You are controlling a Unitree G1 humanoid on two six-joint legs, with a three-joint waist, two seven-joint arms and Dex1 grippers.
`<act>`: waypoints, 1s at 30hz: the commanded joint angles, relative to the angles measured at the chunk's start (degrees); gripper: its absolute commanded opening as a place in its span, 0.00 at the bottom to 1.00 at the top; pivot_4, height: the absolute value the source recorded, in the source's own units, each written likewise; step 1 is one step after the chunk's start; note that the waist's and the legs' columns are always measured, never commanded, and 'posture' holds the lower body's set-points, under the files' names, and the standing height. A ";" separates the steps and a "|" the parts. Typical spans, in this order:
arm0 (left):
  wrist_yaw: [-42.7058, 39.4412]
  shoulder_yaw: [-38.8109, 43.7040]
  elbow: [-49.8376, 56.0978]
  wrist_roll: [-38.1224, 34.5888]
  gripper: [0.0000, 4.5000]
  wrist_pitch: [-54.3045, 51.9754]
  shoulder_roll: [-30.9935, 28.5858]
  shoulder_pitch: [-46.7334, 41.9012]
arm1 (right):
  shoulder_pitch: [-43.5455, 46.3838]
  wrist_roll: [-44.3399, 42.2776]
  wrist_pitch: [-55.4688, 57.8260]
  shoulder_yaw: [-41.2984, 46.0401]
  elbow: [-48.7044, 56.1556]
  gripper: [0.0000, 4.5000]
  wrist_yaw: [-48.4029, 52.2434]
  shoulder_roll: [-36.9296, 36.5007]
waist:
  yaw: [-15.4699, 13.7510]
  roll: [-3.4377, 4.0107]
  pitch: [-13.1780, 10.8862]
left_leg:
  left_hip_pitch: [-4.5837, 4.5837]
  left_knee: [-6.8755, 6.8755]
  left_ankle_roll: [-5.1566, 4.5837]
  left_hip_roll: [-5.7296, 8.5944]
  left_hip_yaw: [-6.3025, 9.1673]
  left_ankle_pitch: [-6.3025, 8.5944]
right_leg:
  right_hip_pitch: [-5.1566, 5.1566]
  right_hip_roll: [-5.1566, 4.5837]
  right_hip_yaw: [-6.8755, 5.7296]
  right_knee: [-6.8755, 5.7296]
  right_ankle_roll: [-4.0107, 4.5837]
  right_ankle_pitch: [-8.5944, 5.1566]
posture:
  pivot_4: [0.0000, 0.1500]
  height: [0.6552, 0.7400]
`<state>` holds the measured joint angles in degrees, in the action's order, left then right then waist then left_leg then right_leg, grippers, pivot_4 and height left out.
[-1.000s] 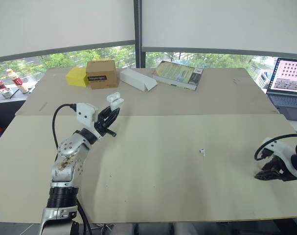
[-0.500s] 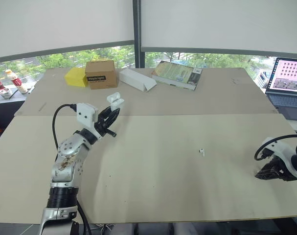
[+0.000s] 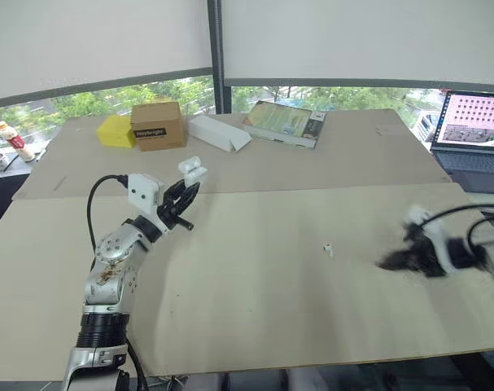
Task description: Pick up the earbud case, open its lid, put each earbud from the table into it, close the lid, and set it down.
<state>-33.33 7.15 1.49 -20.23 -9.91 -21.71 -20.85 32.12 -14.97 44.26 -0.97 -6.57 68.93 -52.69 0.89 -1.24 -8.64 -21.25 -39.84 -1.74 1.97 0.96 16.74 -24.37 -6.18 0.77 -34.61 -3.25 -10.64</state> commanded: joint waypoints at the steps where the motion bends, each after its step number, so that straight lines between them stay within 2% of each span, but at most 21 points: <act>1: -0.83 -0.40 0.79 0.09 0.11 1.73 -0.01 -2.50 | 10.05 -7.01 4.83 8.63 5.60 0.08 -11.99 10.31 | -0.22 0.00 0.00 | -0.05 0.01 0.02 0.00 0.01 -0.01 | -0.06 -0.01 0.01 -0.03 0.00 0.00 | 1.00 1.00; 7: -2.79 -3.71 -1.85 0.07 0.11 2.35 2.73 -7.52 | 14.97 -13.62 6.29 12.97 17.05 0.08 -30.35 31.51 | -1.87 -0.02 0.02 | -1.08 -0.21 0.53 0.24 0.39 -0.32 | -0.88 -0.26 -0.29 -0.51 -0.01 0.04 | 1.00 1.00; 12: -1.96 -5.29 -5.18 0.47 0.11 3.55 6.52 -12.27 | 14.97 -12.56 -0.67 10.96 19.22 0.08 -43.36 46.80 | -1.36 -0.02 0.02 | -1.19 -0.39 0.46 0.36 0.36 -0.28 | -0.92 -0.29 -0.26 -0.49 -0.14 0.11 | 1.00 1.00; 16: -1.27 -5.90 -7.52 1.46 0.11 5.07 8.72 -14.67 | 13.66 -14.01 -1.80 9.46 20.92 0.08 -50.31 55.93 | -0.44 -0.01 0.02 | -1.10 -0.34 0.59 0.36 0.36 -0.37 | -0.92 -0.16 -0.25 -0.59 -0.11 0.11 | 1.00 1.00; 22: -0.86 -5.90 -8.87 2.15 0.11 6.04 10.24 -15.74 | 12.75 -16.60 -2.39 8.54 21.41 0.08 -56.59 62.06 | 0.13 0.00 0.03 | -1.00 -0.31 0.60 0.32 0.36 -0.39 | -0.89 -0.08 -0.23 -0.69 -0.06 0.14 | 1.00 1.00; 30: -0.53 -5.99 -7.22 1.62 0.11 5.45 11.44 -15.88 | 11.50 -16.98 -7.24 5.56 17.39 0.08 -58.02 61.52 | 0.52 0.00 0.03 | -0.98 -0.23 0.59 0.32 0.34 -0.39 | -0.89 -0.08 -0.22 -0.65 -0.06 0.14 | 1.00 1.00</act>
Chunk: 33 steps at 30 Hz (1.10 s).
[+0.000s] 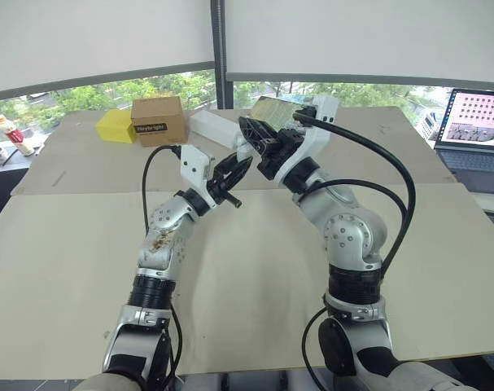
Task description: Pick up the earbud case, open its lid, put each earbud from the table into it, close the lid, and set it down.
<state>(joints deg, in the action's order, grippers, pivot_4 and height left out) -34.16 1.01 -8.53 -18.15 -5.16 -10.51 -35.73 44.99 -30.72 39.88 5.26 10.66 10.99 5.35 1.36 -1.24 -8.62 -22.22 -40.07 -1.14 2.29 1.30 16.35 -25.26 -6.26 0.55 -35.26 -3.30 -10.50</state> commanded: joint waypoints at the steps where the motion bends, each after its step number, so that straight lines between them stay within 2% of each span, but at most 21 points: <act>1: 0.32 0.12 3.11 -0.48 0.11 0.61 0.28 -0.79 | -1.59 -1.43 -3.11 -0.86 -0.02 0.08 -0.13 3.26 | 0.08 0.00 0.00 | 0.01 0.02 0.00 0.00 0.00 0.00 | 0.01 0.01 0.00 0.00 0.00 0.00 | 1.00 1.00; 7: 0.44 0.13 3.79 -0.23 0.11 0.51 -0.01 0.07 | -2.06 -4.47 -2.47 -0.08 0.03 0.08 -0.74 2.49 | 0.23 0.00 0.00 | 0.01 0.02 -0.01 -0.01 0.00 0.00 | 0.00 0.01 0.01 0.00 0.00 0.00 | 1.00 1.00; 9: 0.31 0.38 3.77 0.08 0.11 0.40 -0.85 0.59 | -2.09 -6.18 -0.62 0.38 1.19 0.08 -0.27 0.48 | 0.38 0.00 0.00 | 0.01 0.03 -0.01 -0.02 0.00 0.00 | 0.00 0.01 0.01 0.01 0.00 0.00 | 1.00 1.00; 11: -0.24 1.32 3.87 0.21 0.11 0.07 -2.92 1.83 | -1.37 -9.12 4.61 1.71 3.92 0.08 2.52 -6.19 | 0.50 0.01 0.00 | 0.01 0.05 -0.02 -0.02 0.00 0.01 | 0.00 0.01 0.01 0.01 0.00 0.00 | 1.00 1.00; 14: -1.68 3.00 3.81 -0.06 0.11 0.30 -6.76 4.44 | 0.42 -12.89 13.98 2.68 6.38 0.08 11.47 -22.28 | 0.23 0.03 -0.02 | -0.01 0.01 -0.36 -0.02 0.01 0.20 | 0.04 0.00 -0.01 0.06 0.00 0.00 | 1.00 1.00; 17: -2.43 3.78 3.90 -0.71 0.11 0.36 -9.07 5.80 | 0.50 -12.76 19.00 -0.42 5.90 0.08 21.19 -38.27 | -0.09 0.05 -0.04 | -0.04 0.01 -0.61 -0.01 -0.04 0.34 | 0.03 -0.02 -0.01 0.20 -0.01 -0.01 | 1.00 1.00; 19: -2.97 4.27 4.00 -0.89 0.11 0.31 -10.21 6.47 | -4.24 -5.49 13.47 -8.07 4.80 0.08 38.27 -57.17 | -0.70 0.13 -0.08 | -0.03 0.04 -0.63 -0.08 -0.05 0.35 | 0.08 0.05 -0.04 0.27 0.00 -0.01 | 1.00 1.00; 21: -3.07 4.42 4.09 -0.76 0.11 0.34 -10.56 6.74 | -8.32 1.37 6.26 -13.91 2.20 0.08 49.74 -70.03 | -1.07 0.13 -0.09 | 0.00 0.05 -0.66 -0.10 -0.04 0.37 | 0.22 0.04 -0.14 0.38 -0.04 -0.05 | 1.00 1.00; 24: -2.06 4.81 3.90 -0.24 0.11 0.60 -10.54 6.81 | -14.78 13.03 -11.31 -19.62 -5.80 0.08 62.02 -82.11 | -0.79 0.12 -0.10 | -0.02 -0.15 -0.79 -0.08 -0.23 0.45 | 0.27 -0.03 -0.04 0.40 -0.13 -0.10 | 1.00 1.00; 27: -1.19 4.83 4.60 0.04 0.11 0.43 -10.33 7.51 | -16.77 20.41 -22.50 -22.27 -12.97 0.08 67.30 -84.79 | -0.11 0.09 -0.11 | 0.12 -0.24 -0.86 -0.12 -0.55 0.49 | 0.24 -0.12 0.22 0.49 -0.19 -0.09 | 1.00 1.00; 33: 0.23 4.88 7.97 0.10 0.11 -0.98 -10.57 10.36 | -15.42 29.64 -30.27 -24.19 -21.38 0.08 70.42 -81.83 | 0.29 0.09 -0.11 | 0.39 -0.09 -0.75 -0.32 -0.77 0.45 | 0.18 -0.06 0.38 0.33 -0.09 -0.14 | 1.00 1.00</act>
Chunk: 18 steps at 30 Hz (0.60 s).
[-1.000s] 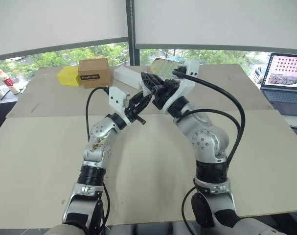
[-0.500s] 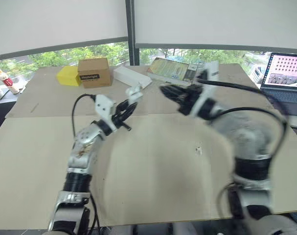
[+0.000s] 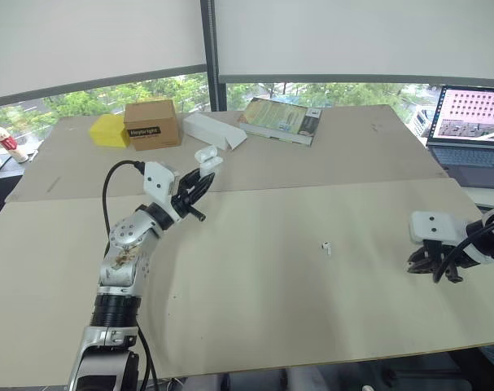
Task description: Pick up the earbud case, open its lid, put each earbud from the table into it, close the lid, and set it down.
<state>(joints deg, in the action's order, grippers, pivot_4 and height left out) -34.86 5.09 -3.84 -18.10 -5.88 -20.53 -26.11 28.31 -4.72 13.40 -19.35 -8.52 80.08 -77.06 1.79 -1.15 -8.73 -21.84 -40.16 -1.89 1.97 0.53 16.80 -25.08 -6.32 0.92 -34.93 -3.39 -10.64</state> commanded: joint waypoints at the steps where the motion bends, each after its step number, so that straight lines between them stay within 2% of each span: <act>1: 1.17 0.87 3.82 0.02 0.11 -0.57 -0.62 1.18 | 1.37 4.76 -4.70 0.38 -3.17 0.08 1.50 1.09 | -0.32 0.00 0.00 | -0.06 0.01 0.03 0.01 0.00 -0.02 | -0.06 -0.01 0.01 0.00 0.00 0.00 | 1.00 1.00; 8: 2.50 1.24 6.55 -0.24 0.11 -2.28 -1.06 2.92 | -0.17 9.36 -9.72 0.58 -8.92 0.08 2.08 4.78 | -1.97 0.00 0.00 | -0.16 -0.07 0.02 0.10 0.04 0.00 | -0.05 -0.13 -0.02 0.04 -0.02 0.02 | 1.00 1.00; 18: 2.65 1.53 7.60 -0.56 0.11 -3.69 -1.96 3.53 | -0.95 11.32 -10.87 1.76 -11.74 0.08 2.06 7.91 | -2.27 0.00 0.00 | -0.11 -0.07 0.10 0.10 0.05 -0.05 | -0.02 -0.11 -0.03 0.00 -0.01 0.03 | 1.00 1.00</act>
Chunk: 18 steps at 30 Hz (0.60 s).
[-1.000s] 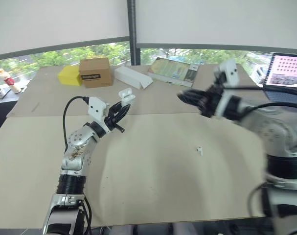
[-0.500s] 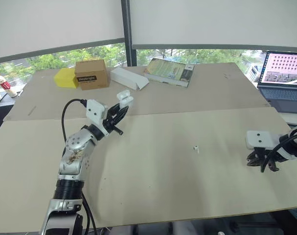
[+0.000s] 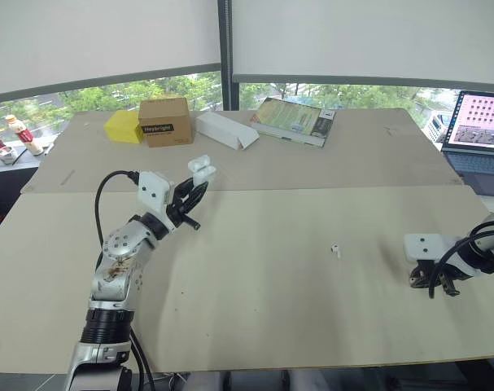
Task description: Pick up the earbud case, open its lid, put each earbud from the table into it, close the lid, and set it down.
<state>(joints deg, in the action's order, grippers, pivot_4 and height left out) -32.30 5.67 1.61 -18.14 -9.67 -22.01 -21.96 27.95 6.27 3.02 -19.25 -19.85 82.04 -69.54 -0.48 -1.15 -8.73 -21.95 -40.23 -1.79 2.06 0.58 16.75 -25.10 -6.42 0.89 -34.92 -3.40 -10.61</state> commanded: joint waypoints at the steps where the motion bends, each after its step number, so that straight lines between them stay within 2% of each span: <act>1: 0.10 0.93 2.07 -0.53 0.11 0.02 -0.51 -0.77 | -0.73 0.46 -0.51 1.71 -0.51 0.08 0.01 0.59 | 0.00 0.00 0.00 | 0.01 0.00 0.00 0.00 0.00 0.00 | 0.02 0.00 -0.01 0.00 0.00 0.00 | 1.00 1.00; 2: 0.07 0.94 2.07 -0.56 0.11 -0.07 -0.55 -0.84 | -0.86 0.60 -0.52 1.81 -0.56 0.08 -0.06 0.75 | 0.00 0.00 0.00 | 0.02 0.00 0.00 0.00 0.01 0.00 | 0.04 0.00 -0.02 0.00 0.00 0.00 | 1.00 1.00; 3: 0.04 0.97 2.11 -0.60 0.11 -0.13 -0.57 -0.84 | -0.95 0.70 -0.51 1.92 -0.53 0.31 -0.08 0.85 | 0.00 0.00 0.00 | 0.03 -0.01 0.00 0.00 0.02 0.00 | 0.05 0.00 -0.02 0.01 0.00 0.00 | 1.00 1.00; 8: -0.22 1.00 2.22 -0.66 0.11 -0.24 -0.78 -0.73 | -1.05 1.48 -0.98 2.51 -1.26 0.69 0.21 0.96 | -0.11 0.00 0.00 | 0.04 0.00 0.00 0.00 0.03 0.00 | 0.05 0.01 -0.03 0.00 0.00 0.00 | 1.00 1.00; 18: 0.28 0.35 2.37 -0.53 0.11 -0.21 0.04 -0.69 | -1.23 3.53 1.38 4.06 -1.61 0.69 -1.34 0.12 | -0.21 0.00 0.00 | 0.04 -0.03 0.00 0.02 0.06 0.00 | 0.09 0.00 -0.05 0.01 0.00 0.00 | 1.00 1.00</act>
<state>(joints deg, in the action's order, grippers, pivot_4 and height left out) -32.20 5.64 1.60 -18.18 -10.29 -22.10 -21.98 26.93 8.39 3.18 -16.74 -20.96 81.73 -68.75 -0.69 -1.15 -8.73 -21.91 -40.27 -1.80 2.09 0.64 16.75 -25.00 -6.43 0.85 -34.92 -3.40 -10.61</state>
